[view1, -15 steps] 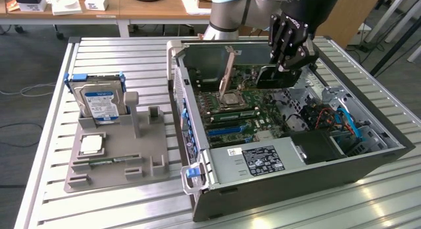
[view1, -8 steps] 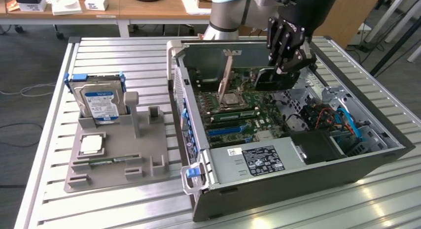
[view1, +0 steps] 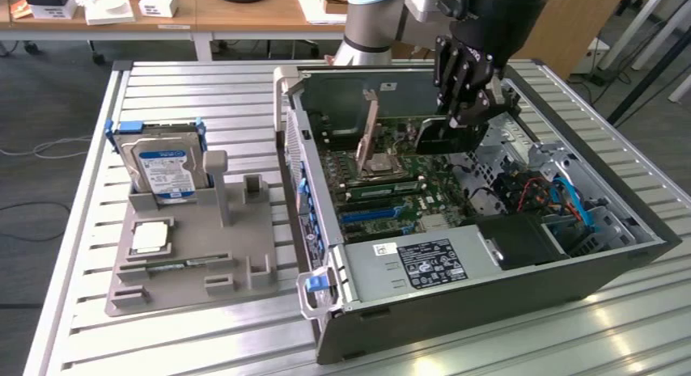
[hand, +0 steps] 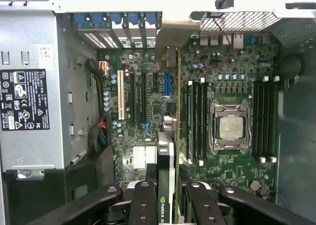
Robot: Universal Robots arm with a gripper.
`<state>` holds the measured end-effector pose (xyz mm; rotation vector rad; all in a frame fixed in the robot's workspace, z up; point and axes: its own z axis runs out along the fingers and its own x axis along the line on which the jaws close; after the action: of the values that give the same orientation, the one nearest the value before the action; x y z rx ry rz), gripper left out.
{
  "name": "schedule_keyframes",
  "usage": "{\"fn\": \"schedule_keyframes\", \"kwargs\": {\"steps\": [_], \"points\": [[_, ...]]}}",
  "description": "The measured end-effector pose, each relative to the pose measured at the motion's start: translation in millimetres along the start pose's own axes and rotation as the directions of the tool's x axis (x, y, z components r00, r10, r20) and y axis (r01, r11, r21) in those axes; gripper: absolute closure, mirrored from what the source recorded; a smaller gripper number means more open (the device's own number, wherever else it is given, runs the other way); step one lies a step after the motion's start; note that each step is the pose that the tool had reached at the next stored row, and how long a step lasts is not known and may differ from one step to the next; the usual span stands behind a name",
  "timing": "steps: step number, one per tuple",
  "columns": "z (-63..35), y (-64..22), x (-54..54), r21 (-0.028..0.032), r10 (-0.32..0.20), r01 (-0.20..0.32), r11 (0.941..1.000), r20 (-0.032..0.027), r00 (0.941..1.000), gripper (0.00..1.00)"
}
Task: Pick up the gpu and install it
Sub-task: 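Insert the gpu into the slot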
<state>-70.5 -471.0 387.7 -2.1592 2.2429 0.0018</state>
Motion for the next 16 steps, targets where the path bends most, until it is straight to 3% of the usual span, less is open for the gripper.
{"fn": "schedule_keyframes", "kwargs": {"steps": [16], "points": [[28.1,0.6,0.5,-0.0001,0.000,0.000,1.0000,-0.0003,1.0000,0.73]]}}
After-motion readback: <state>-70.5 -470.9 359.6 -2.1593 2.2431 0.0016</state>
